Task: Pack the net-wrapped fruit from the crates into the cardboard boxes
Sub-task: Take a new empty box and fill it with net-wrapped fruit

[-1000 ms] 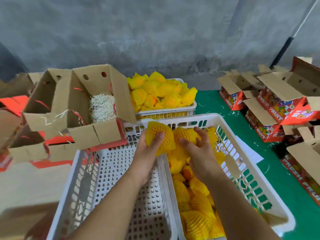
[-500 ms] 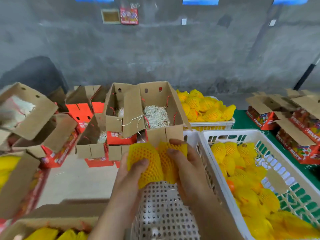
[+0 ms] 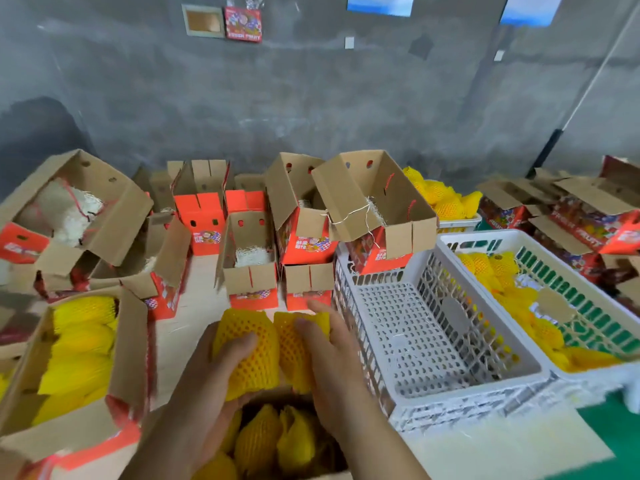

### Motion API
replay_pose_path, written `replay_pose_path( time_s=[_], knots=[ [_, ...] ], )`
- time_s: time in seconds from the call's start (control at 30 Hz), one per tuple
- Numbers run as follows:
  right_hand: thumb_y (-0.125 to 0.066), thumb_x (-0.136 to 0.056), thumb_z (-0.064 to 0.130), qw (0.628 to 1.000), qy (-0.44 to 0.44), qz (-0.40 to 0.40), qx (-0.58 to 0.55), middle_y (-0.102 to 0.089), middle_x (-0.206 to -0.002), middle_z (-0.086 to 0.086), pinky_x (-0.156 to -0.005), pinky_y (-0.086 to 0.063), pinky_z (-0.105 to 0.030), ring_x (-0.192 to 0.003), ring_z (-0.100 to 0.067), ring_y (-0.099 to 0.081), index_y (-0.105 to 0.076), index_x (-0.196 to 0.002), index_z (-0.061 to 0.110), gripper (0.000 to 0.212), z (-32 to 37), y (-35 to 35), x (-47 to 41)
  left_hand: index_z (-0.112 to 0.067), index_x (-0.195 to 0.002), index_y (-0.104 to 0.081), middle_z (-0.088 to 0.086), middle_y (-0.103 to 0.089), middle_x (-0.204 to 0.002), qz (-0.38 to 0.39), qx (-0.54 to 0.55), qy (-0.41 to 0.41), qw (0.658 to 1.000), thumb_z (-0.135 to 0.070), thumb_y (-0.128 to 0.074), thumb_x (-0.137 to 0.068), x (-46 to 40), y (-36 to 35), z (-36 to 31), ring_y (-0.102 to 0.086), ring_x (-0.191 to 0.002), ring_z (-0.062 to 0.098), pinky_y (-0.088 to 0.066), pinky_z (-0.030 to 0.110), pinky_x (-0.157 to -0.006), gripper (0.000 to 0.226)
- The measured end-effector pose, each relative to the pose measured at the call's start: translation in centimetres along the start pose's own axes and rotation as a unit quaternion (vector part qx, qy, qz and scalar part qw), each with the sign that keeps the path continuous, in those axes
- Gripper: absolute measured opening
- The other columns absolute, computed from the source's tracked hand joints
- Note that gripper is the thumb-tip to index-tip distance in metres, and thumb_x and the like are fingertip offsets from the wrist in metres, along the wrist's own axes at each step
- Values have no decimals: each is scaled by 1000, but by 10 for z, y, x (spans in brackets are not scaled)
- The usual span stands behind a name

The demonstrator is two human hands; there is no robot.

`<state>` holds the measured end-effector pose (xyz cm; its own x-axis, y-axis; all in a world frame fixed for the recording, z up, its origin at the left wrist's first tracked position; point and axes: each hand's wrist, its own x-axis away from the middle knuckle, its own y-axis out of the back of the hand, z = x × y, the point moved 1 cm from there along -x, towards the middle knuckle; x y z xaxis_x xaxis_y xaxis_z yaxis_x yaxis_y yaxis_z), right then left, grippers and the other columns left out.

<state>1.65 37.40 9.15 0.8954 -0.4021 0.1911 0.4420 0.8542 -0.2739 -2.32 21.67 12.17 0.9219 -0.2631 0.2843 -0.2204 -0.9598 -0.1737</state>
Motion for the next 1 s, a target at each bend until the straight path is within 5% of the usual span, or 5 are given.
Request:
replay_pose_path(
  time_s=[0.27, 0.37, 0.53, 0.8, 1.0],
  knots=[
    [-80, -87, 31, 989, -136, -52, -27, -76, -108, -21, -89, -59, -58, -100, -40, -74, -72, -117, 8, 39, -60, 17, 35, -52, -109, -67, -10, -75, -102, 64, -177, -23, 982, -52, -87, -57, 11, 55, 51, -73, -91, 14, -59, 26, -72, 56],
    [-78, -90, 26, 985, -145, -92, 16, -77, -104, -18, -87, -61, -51, -99, -35, -75, -72, -114, 9, 30, -72, 33, 44, -47, -123, -57, -31, -62, -105, 132, -369, -4, 920, -44, -86, -74, -1, 55, 88, -60, -92, -6, -43, 6, -70, 56],
    [-83, -85, 26, 975, -120, -97, 157, -79, -97, -9, -80, -63, -42, -90, -24, -76, -70, -110, 15, 30, -79, 44, 47, -28, -126, -56, -8, -61, -116, 278, -500, 19, 820, -42, -82, -81, -23, 36, 143, -60, -110, 14, -50, 31, -96, 54],
    [-82, -81, 24, 854, -51, 119, 504, -56, -110, 13, -66, -40, -3, -90, 2, -56, -51, -130, 32, 59, -87, 50, 40, -37, -138, -42, 2, -44, -141, 377, -683, -161, 605, -45, -66, -92, -44, 57, 132, -38, -132, 28, -37, 40, -107, 52],
    [-76, -77, 22, 806, -90, 161, 562, -62, -109, 1, -74, -58, -32, -90, -14, -65, -58, -121, 25, 47, -85, 39, 32, -47, -147, -40, -8, -42, -155, 380, -566, 76, 728, -62, -60, -81, -53, 70, 121, -40, -142, 18, -31, 40, -120, 71]
  ],
)
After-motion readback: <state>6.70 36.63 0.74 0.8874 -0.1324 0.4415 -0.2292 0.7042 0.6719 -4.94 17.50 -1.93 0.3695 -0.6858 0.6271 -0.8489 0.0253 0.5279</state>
